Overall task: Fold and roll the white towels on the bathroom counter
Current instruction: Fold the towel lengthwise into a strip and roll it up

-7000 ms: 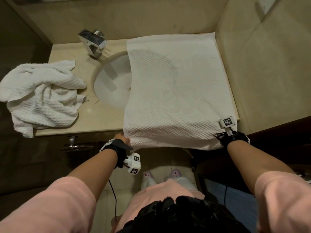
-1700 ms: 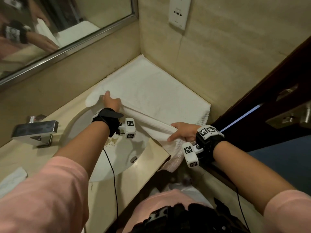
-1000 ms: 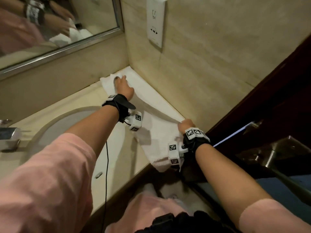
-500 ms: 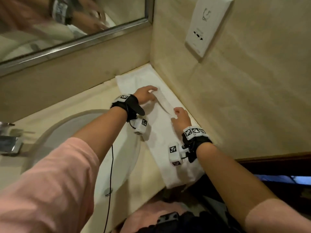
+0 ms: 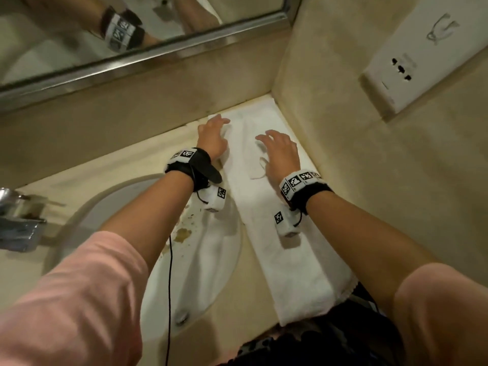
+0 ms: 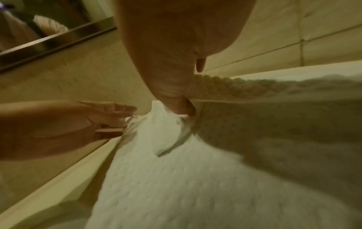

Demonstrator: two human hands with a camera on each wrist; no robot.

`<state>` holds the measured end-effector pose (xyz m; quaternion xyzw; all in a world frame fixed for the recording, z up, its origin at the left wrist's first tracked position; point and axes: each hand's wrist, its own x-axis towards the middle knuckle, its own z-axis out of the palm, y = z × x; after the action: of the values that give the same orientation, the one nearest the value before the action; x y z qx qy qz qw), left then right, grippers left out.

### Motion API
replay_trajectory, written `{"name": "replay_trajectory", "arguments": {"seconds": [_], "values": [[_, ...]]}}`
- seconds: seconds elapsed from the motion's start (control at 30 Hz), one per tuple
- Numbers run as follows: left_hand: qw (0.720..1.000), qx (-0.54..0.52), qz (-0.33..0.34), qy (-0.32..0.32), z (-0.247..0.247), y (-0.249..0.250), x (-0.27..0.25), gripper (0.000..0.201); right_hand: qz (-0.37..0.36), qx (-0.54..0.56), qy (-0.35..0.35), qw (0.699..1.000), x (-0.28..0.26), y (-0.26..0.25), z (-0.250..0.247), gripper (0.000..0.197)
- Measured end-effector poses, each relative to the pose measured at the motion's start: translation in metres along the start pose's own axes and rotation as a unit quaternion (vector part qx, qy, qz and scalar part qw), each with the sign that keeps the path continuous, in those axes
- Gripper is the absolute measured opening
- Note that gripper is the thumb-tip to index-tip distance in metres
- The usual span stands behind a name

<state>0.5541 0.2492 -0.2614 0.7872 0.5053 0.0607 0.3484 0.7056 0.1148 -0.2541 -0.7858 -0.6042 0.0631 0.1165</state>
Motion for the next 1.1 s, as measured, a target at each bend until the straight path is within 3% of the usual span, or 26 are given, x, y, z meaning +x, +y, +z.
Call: {"name": "replay_trajectory", "arguments": {"seconds": [0.17, 0.27, 0.37, 0.47, 0.6, 0.67, 0.8, 0.9, 0.97, 1.1], "values": [[0.997, 0.059, -0.043, -0.002, 0.007, 0.015, 0.000, 0.072, -0.043, -0.070, -0.045, 0.996, 0.018, 0.007, -0.004, 0.019], [0.996, 0.061, -0.060, -0.010, 0.011, 0.021, 0.008, 0.078, -0.004, 0.051, -0.030, 0.998, 0.022, 0.019, -0.011, 0.007], [0.994, 0.093, -0.051, 0.002, 0.011, 0.024, 0.014, 0.076, 0.129, 0.281, 0.022, 0.951, 0.025, 0.035, -0.014, 0.010], [0.997, 0.059, -0.054, 0.016, 0.007, 0.023, 0.018, 0.065, 0.223, 0.359, 0.065, 0.904, 0.035, 0.043, -0.021, 0.008], [0.995, 0.062, -0.078, 0.011, -0.001, 0.020, 0.023, 0.047, 0.297, 0.418, 0.030, 0.858, 0.052, 0.042, -0.023, 0.016], [0.994, 0.071, -0.079, 0.021, -0.004, 0.020, 0.023, 0.047, 0.307, 0.403, -0.017, 0.862, 0.056, 0.041, -0.025, 0.026], [0.993, 0.105, -0.058, 0.002, -0.014, 0.019, 0.024, 0.061, 0.292, 0.290, -0.108, 0.905, 0.067, 0.044, -0.033, 0.049], [0.992, 0.111, -0.060, -0.029, -0.020, 0.011, 0.028, 0.070, 0.258, 0.289, -0.041, 0.921, 0.074, 0.043, -0.028, 0.024], [0.995, 0.070, -0.055, -0.036, -0.024, 0.007, 0.026, 0.064, 0.264, 0.333, 0.022, 0.905, 0.080, 0.038, -0.026, 0.013], [0.990, -0.129, -0.051, 0.035, -0.030, -0.008, 0.013, 0.042, 0.273, 0.368, 0.016, 0.889, 0.099, 0.029, -0.030, 0.019]]}}
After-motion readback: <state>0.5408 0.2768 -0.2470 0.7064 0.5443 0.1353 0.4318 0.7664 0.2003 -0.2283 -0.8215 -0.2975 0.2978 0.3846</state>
